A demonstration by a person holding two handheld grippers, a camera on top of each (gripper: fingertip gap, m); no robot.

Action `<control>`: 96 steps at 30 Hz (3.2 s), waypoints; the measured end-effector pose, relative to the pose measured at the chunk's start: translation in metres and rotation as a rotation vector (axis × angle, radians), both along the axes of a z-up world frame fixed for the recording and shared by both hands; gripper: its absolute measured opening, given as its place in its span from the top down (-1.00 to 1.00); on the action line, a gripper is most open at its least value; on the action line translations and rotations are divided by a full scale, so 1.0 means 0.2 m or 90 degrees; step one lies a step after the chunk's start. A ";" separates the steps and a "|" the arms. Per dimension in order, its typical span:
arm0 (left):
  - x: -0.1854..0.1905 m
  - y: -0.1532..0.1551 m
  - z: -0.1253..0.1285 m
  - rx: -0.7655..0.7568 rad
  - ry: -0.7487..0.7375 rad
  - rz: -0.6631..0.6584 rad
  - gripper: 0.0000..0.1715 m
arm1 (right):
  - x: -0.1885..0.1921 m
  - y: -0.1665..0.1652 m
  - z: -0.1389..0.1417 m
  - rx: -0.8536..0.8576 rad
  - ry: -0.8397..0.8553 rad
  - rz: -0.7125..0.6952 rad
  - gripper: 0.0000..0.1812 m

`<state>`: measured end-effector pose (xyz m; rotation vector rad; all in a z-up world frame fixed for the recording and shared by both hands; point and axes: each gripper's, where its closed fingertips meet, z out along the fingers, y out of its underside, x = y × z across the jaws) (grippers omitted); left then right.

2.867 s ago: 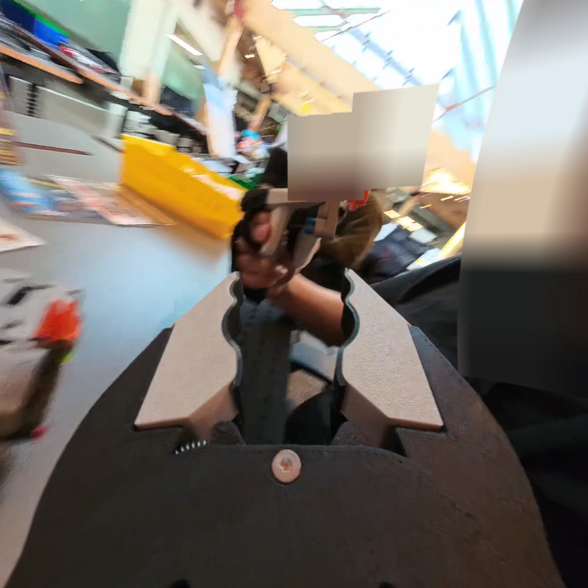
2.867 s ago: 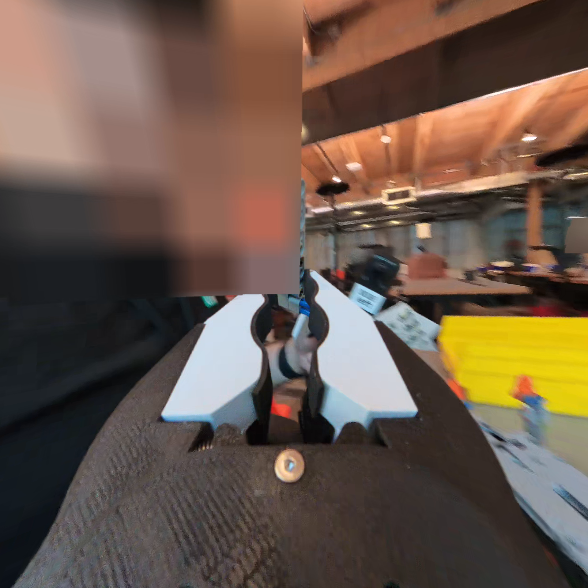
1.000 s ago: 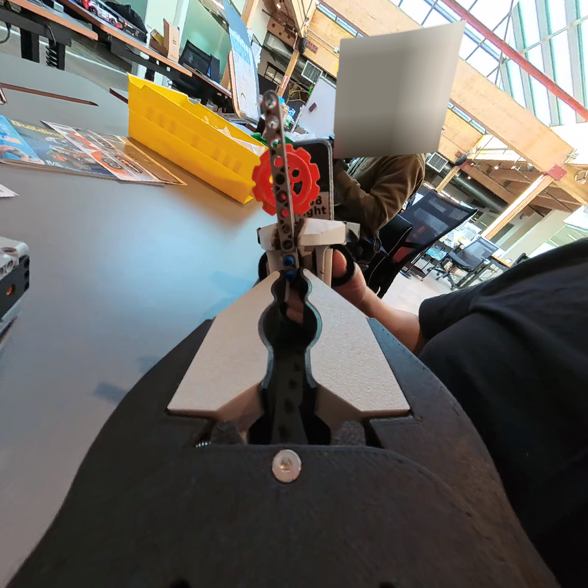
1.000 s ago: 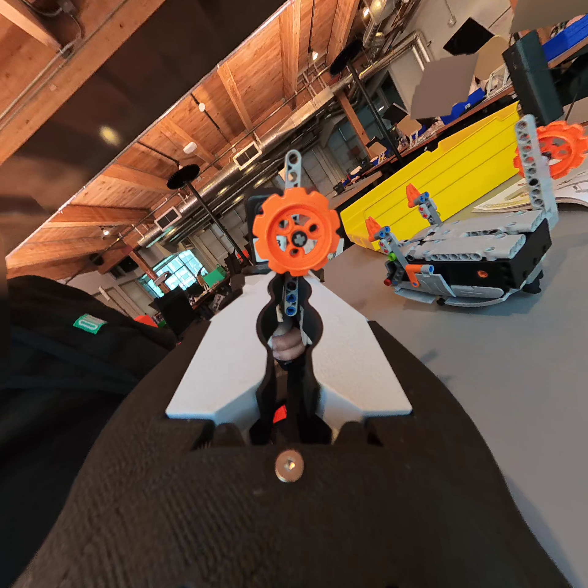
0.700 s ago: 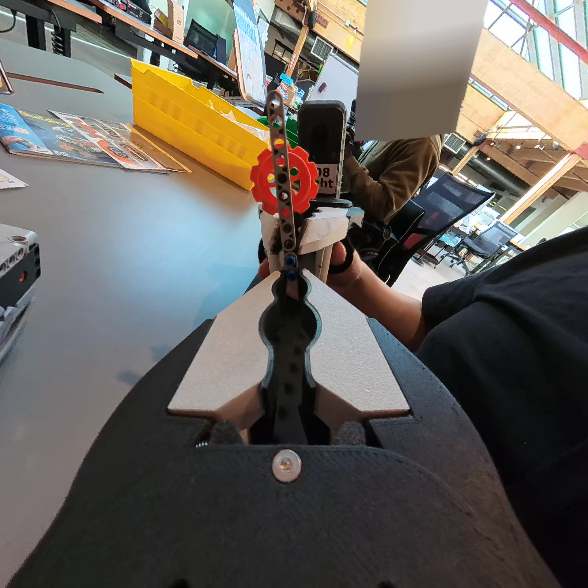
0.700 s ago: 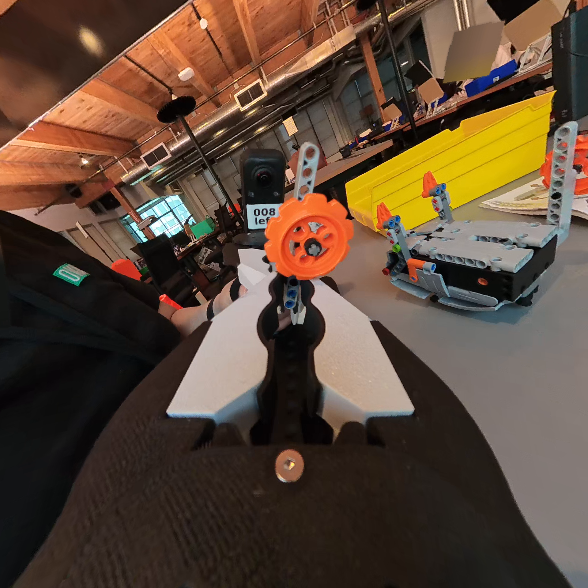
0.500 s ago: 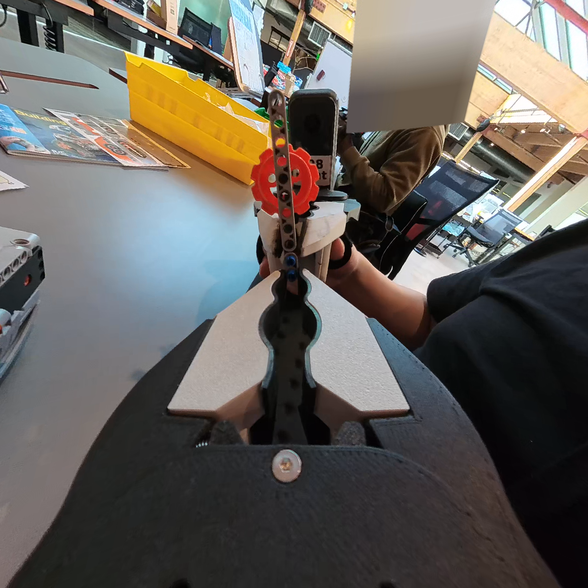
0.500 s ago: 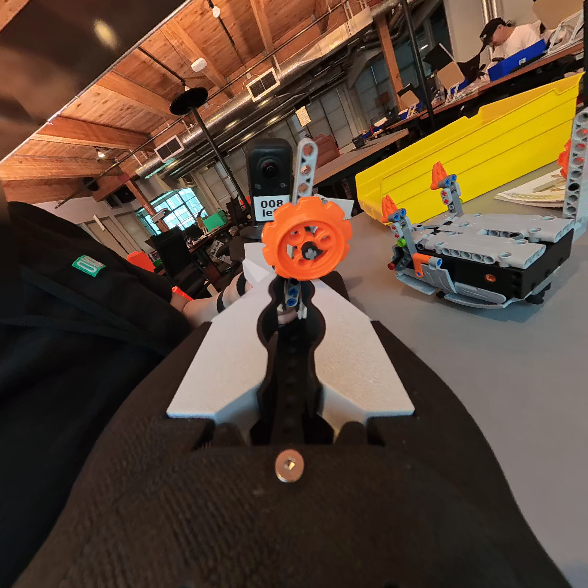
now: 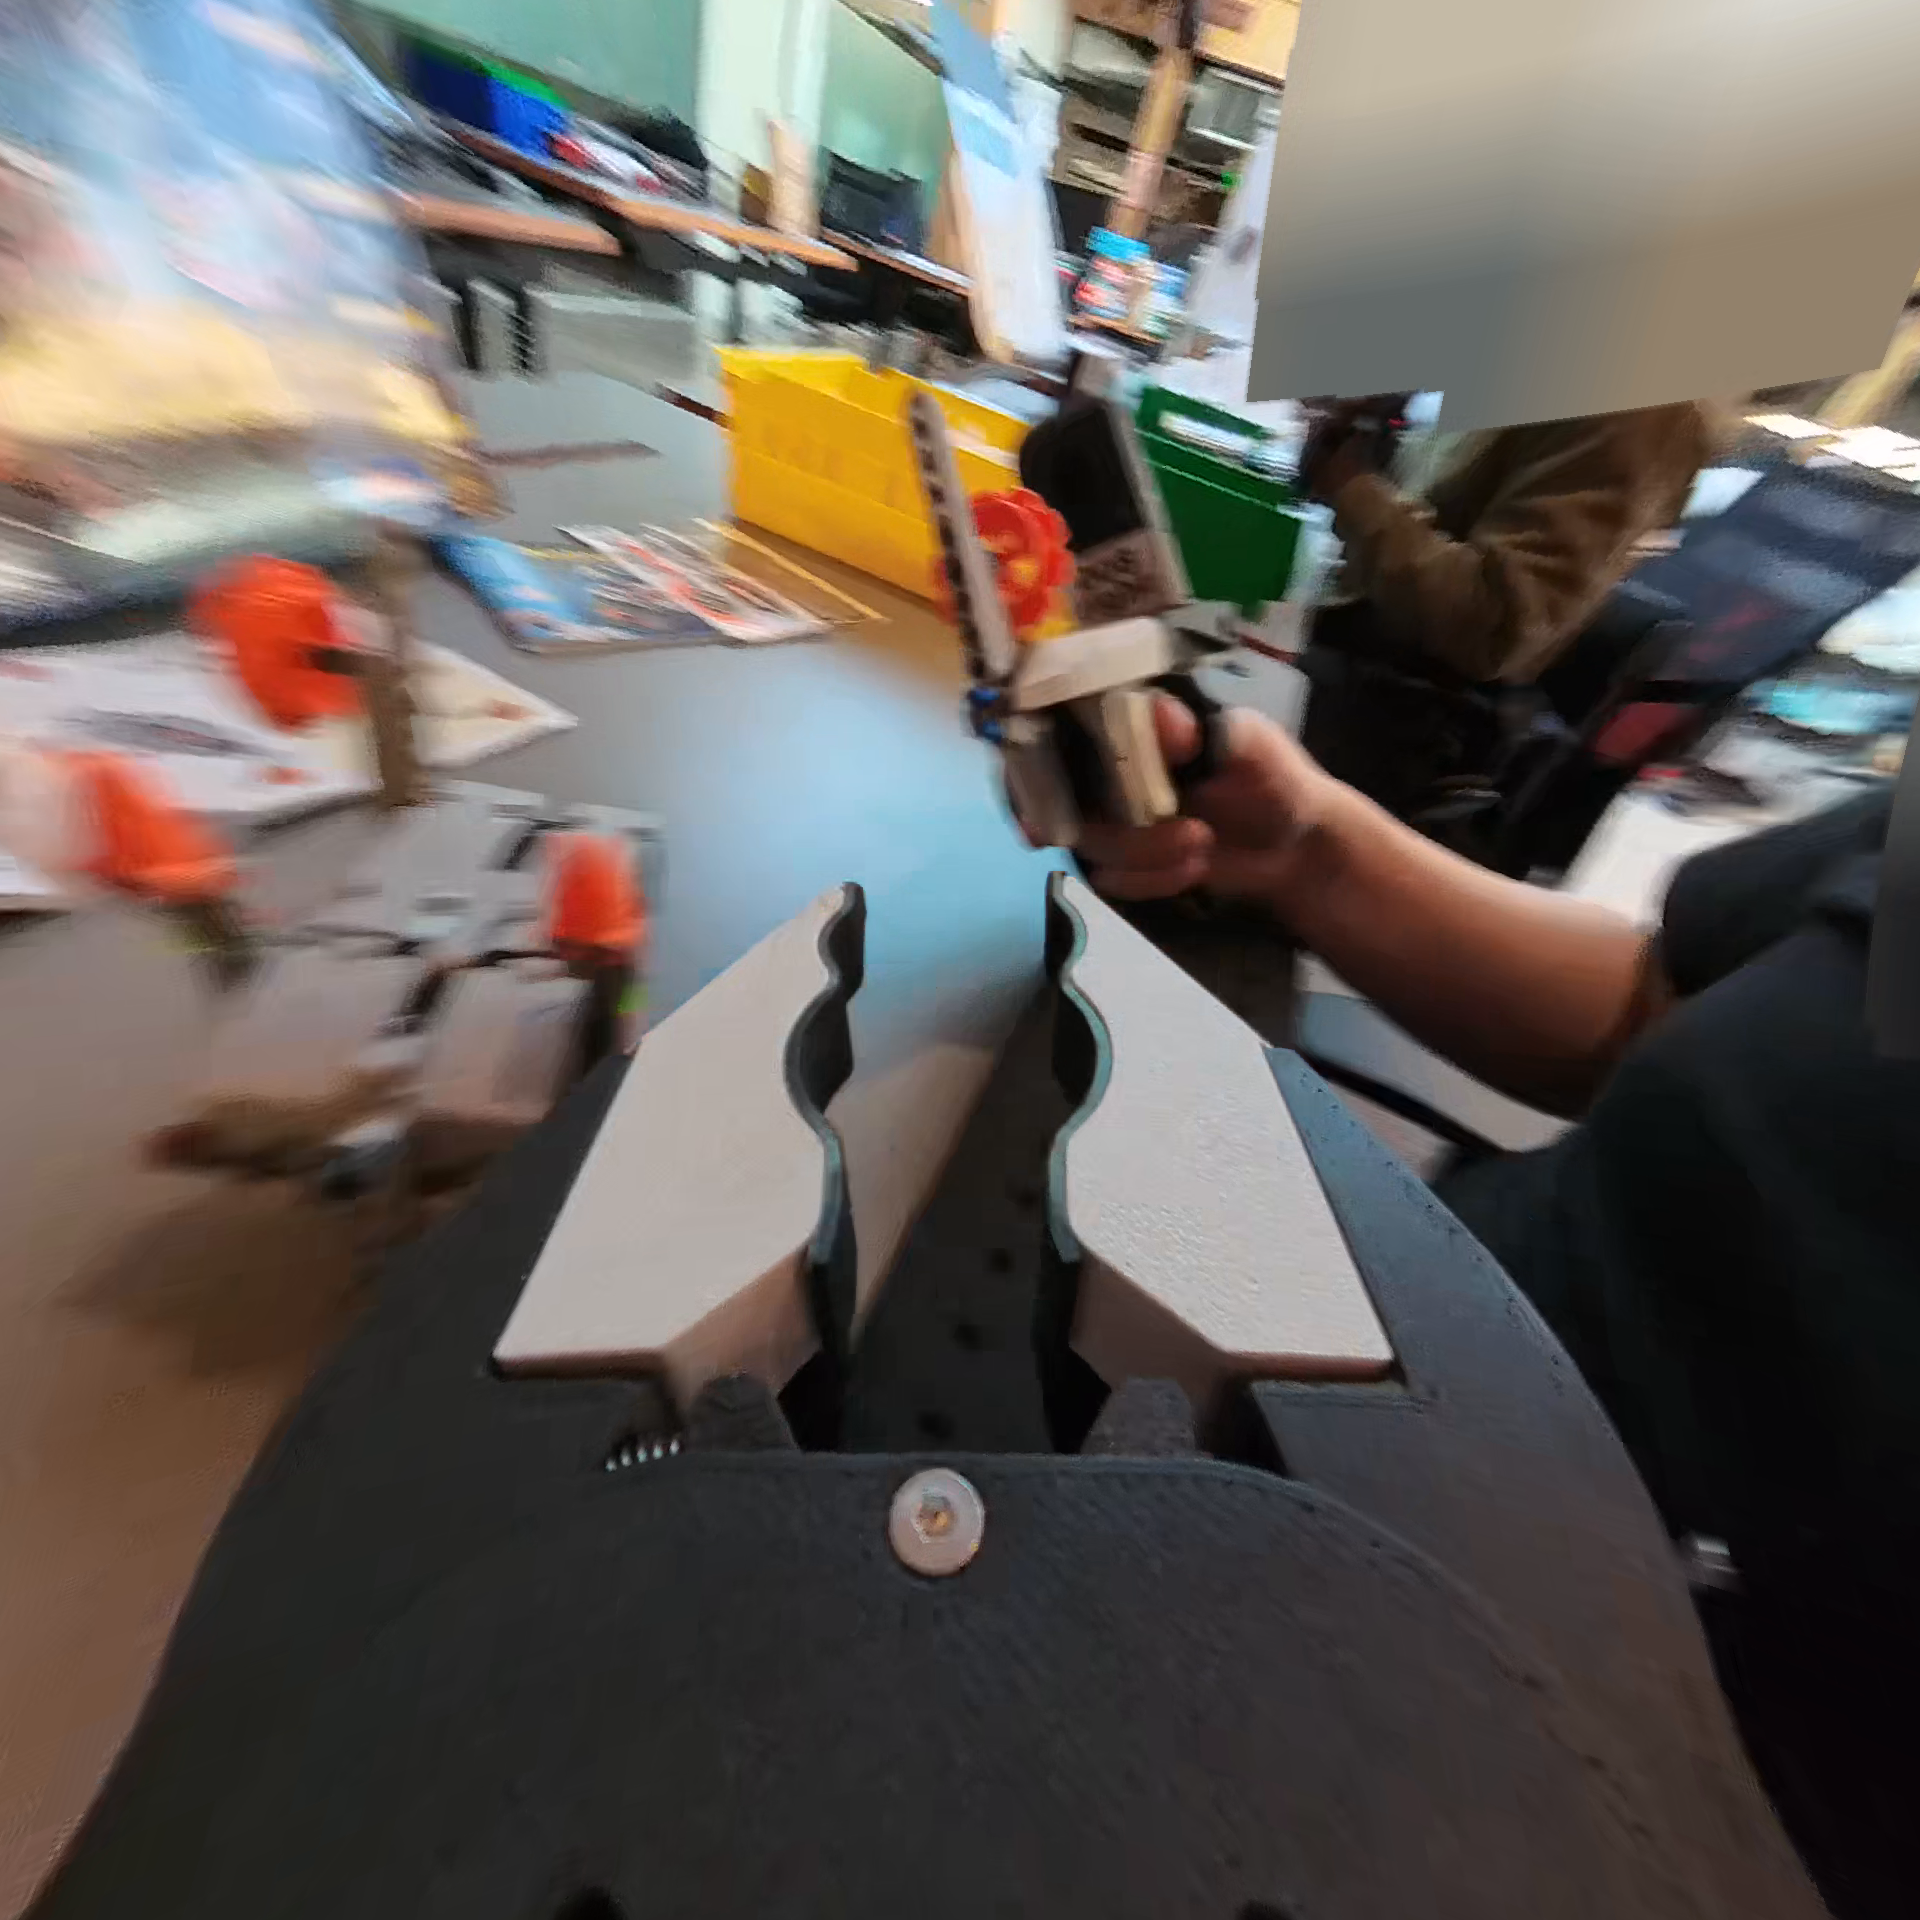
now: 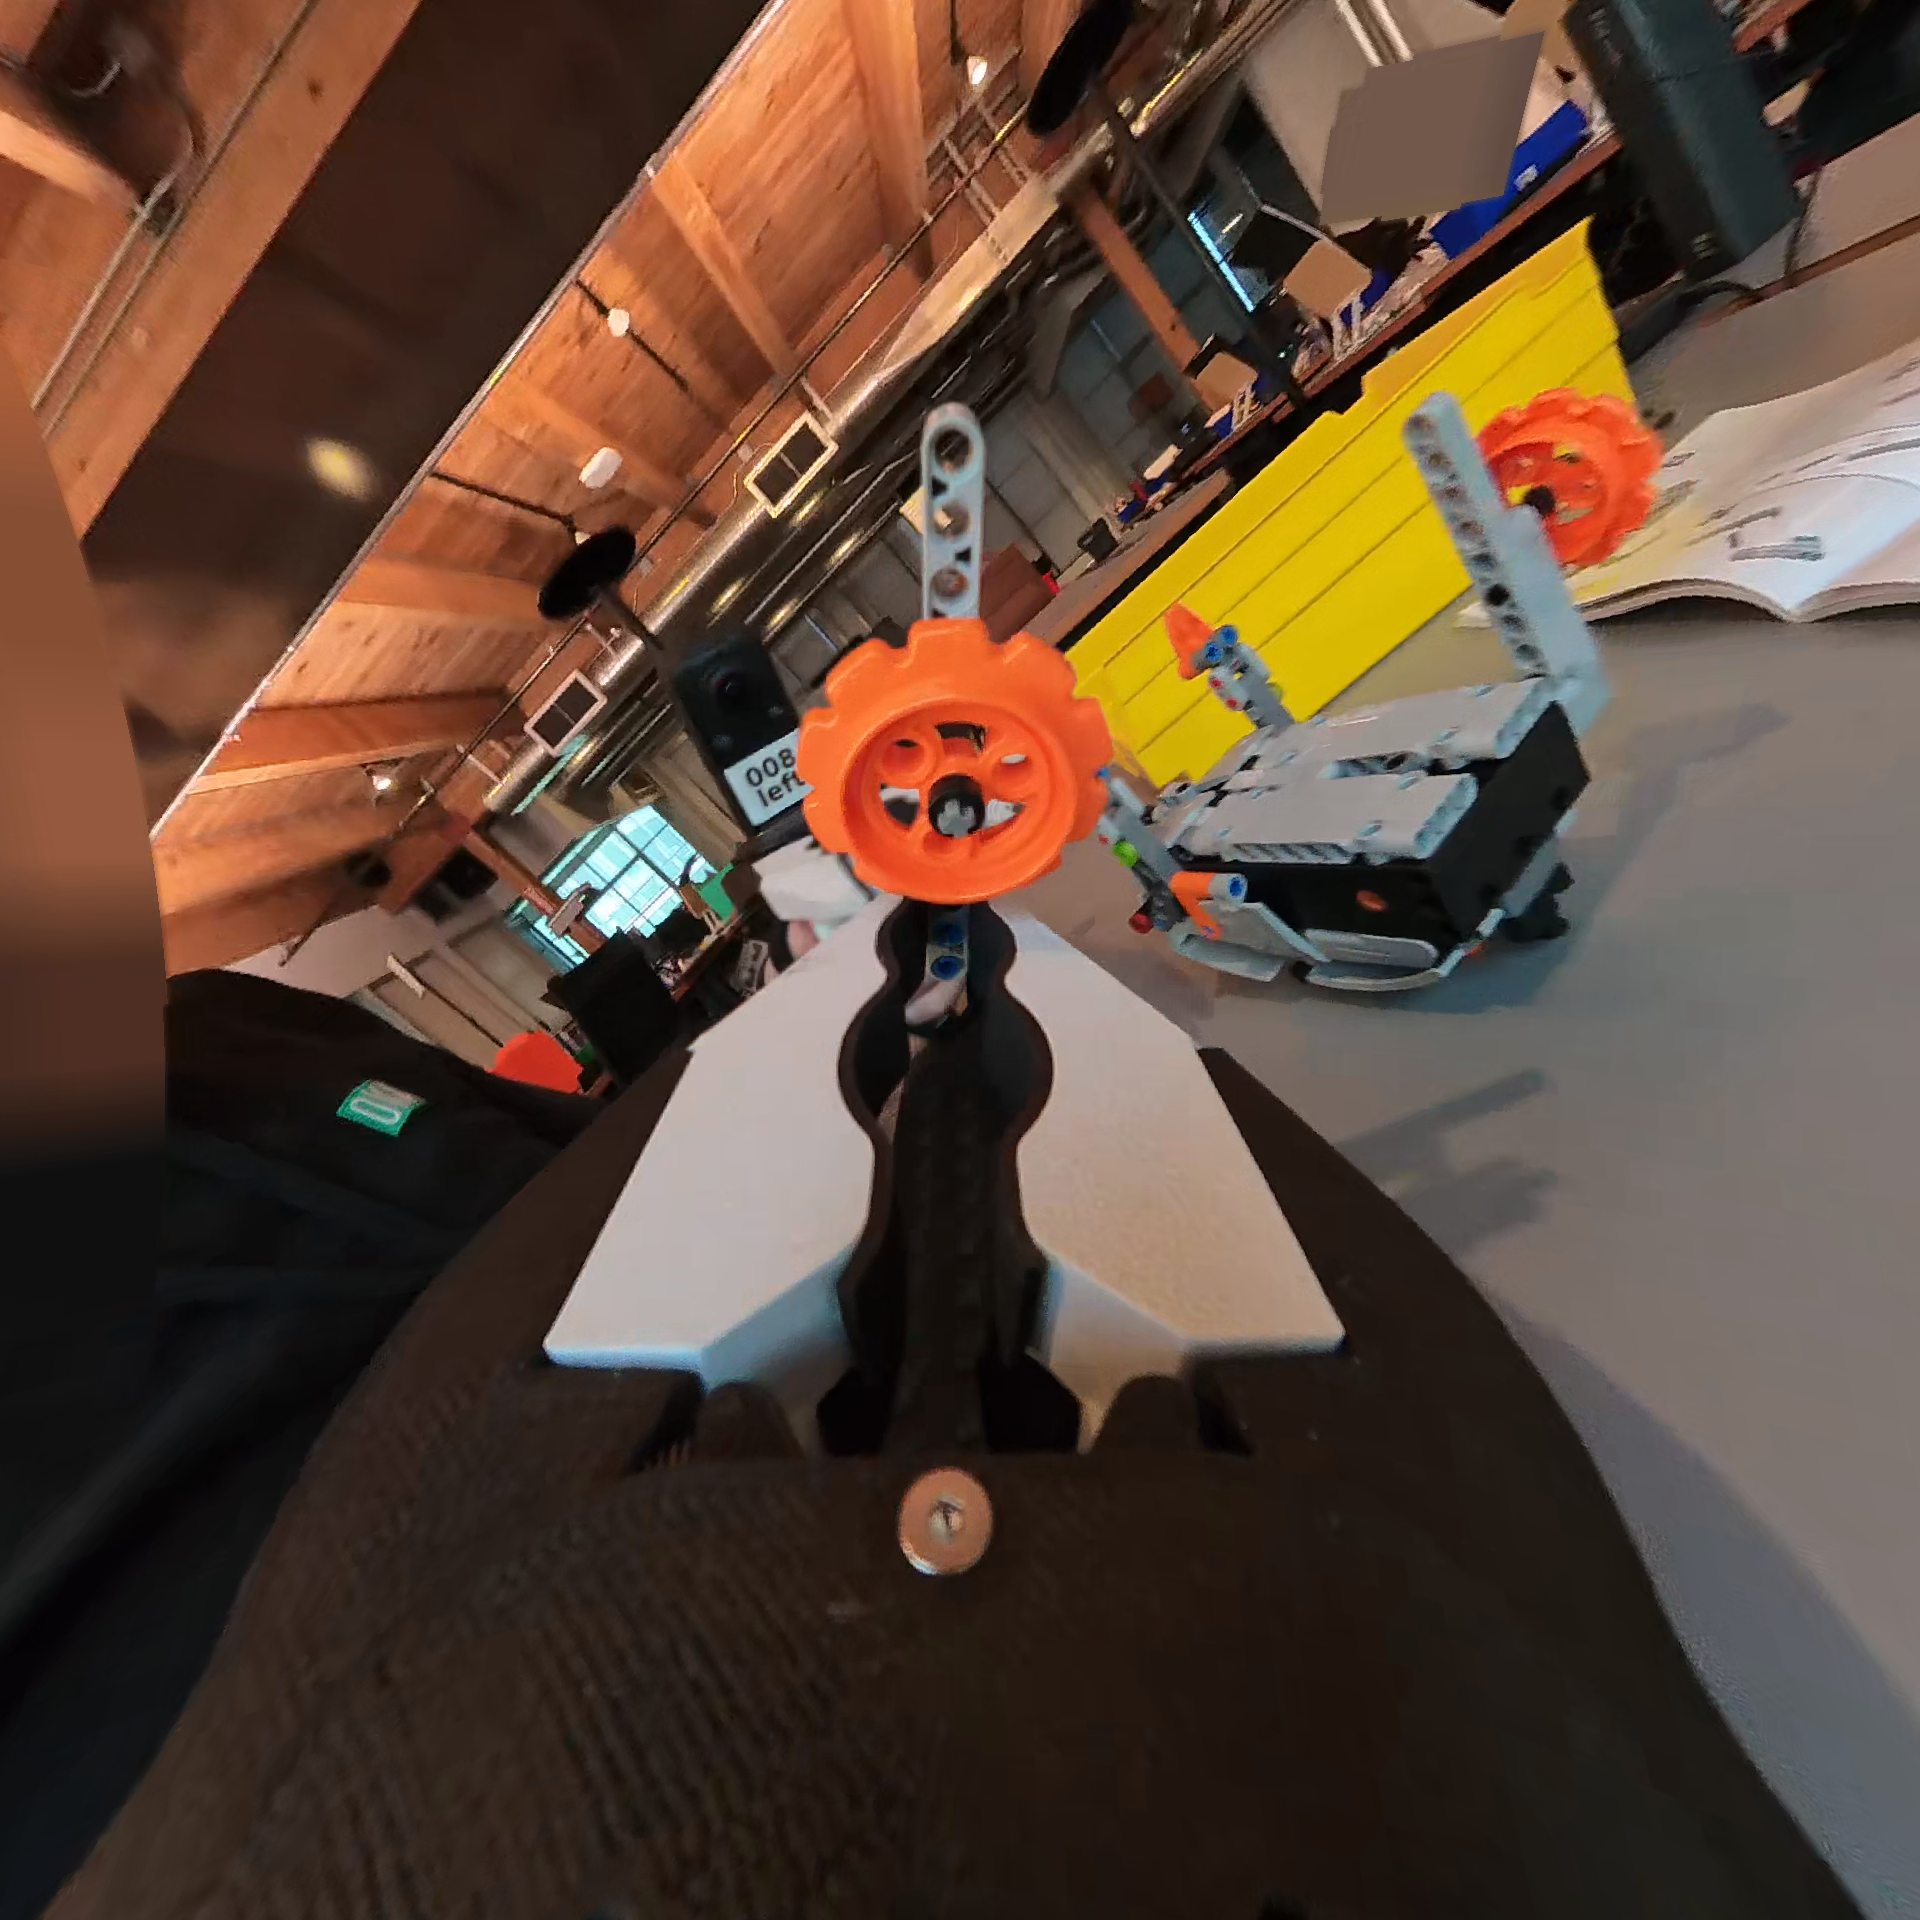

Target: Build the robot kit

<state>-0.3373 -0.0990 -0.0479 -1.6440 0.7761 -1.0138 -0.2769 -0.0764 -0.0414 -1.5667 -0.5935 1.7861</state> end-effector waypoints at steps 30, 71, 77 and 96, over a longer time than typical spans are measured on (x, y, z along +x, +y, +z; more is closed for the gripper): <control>0.04 0.49 -0.51 0.008 0.332 -0.063 -0.24 | -0.03 0.38 -0.27 0.249 -0.333 -0.154 0.93; 0.12 0.55 -0.35 -0.626 0.147 -0.055 -0.12 | 0.02 0.55 -0.34 0.382 -0.439 -0.190 0.93; 0.14 0.53 -0.36 -0.654 0.134 -0.069 -0.10 | 0.03 0.58 -0.33 0.367 -0.428 -0.201 0.93; 0.14 0.55 -0.37 -0.628 0.171 -0.043 -0.10 | 0.03 0.61 -0.37 0.406 -0.503 -0.159 0.93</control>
